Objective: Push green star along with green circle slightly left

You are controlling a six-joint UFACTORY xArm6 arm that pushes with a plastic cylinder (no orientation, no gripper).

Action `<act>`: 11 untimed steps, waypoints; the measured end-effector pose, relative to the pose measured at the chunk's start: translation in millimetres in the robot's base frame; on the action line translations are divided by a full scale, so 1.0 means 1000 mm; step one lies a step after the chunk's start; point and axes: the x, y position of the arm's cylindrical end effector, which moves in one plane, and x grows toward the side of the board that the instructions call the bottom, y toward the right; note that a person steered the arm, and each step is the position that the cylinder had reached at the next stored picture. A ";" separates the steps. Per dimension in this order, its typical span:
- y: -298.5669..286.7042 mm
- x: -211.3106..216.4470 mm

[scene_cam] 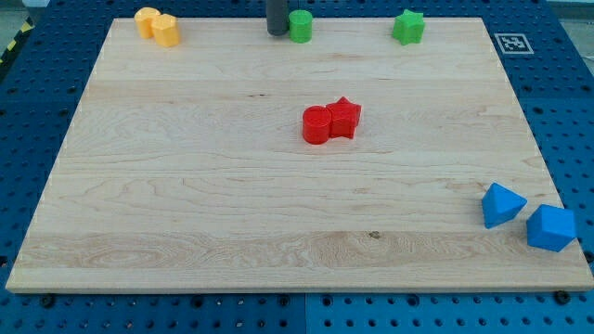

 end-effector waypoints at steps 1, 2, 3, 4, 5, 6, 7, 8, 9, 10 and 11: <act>0.004 0.021; 0.066 0.053; 0.166 0.059; 0.256 0.045; 0.274 0.021; 0.239 0.003; 0.208 -0.002; 0.190 -0.002; 0.169 -0.002; 0.145 -0.002; 0.122 -0.002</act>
